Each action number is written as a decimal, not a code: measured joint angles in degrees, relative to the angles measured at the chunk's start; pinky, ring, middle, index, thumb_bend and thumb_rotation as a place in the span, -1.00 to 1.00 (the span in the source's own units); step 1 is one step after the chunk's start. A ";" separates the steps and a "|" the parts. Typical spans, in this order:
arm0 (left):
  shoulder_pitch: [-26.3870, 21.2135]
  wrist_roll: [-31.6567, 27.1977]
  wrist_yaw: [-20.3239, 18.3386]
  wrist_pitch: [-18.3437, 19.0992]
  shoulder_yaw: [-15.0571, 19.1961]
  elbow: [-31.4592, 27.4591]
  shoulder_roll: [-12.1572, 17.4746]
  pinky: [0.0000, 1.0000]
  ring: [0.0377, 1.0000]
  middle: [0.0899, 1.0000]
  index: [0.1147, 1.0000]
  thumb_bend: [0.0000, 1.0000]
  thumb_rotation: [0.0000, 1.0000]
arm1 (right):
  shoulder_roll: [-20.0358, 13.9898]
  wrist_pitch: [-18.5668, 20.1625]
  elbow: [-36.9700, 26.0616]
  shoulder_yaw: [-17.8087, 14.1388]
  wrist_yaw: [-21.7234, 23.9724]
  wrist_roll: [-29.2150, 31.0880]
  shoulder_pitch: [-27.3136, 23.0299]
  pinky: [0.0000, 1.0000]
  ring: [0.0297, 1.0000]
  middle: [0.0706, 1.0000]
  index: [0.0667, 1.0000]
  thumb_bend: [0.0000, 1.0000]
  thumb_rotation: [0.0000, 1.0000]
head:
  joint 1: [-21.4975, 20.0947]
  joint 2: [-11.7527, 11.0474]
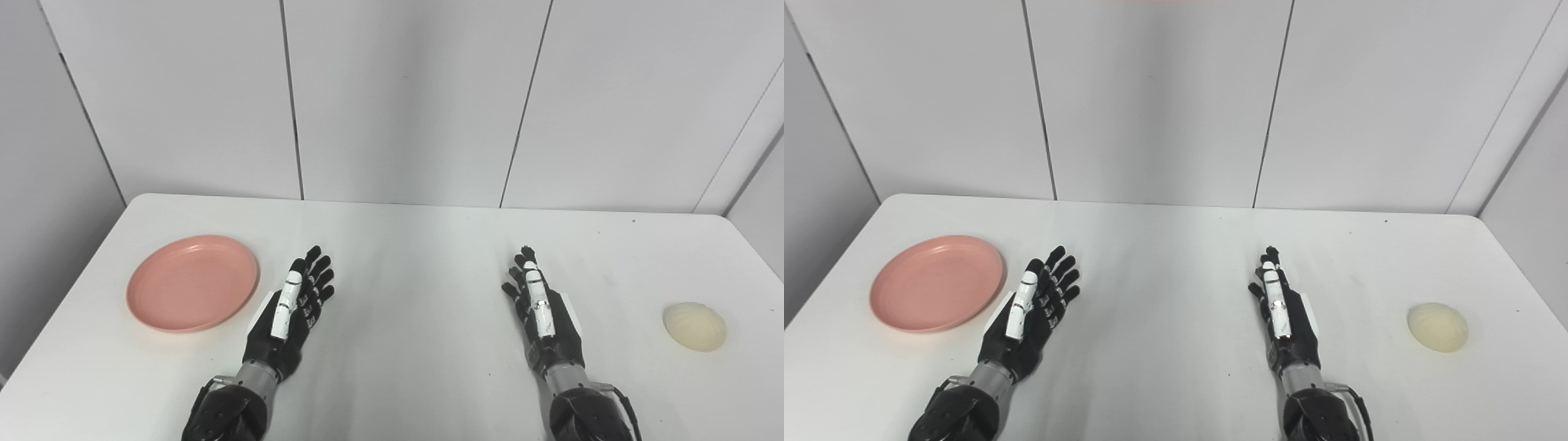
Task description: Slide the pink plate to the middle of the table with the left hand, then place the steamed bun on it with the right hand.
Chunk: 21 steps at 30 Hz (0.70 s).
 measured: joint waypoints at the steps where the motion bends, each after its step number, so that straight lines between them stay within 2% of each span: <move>1: 0.00 0.00 0.00 0.00 0.00 0.00 0.00 1.00 1.00 1.00 1.00 0.21 1.00 | -0.02 0.00 0.00 0.00 0.03 0.01 0.00 1.00 0.96 0.98 1.00 -0.61 1.00 | 0.09 -0.09; 21: 0.00 0.00 0.00 0.00 -0.10 0.03 -0.01 1.00 1.00 1.00 1.00 0.21 1.00 | -0.31 -0.01 0.02 0.04 0.44 0.02 0.03 1.00 0.97 0.98 1.00 -0.63 1.00 | 0.35 -0.27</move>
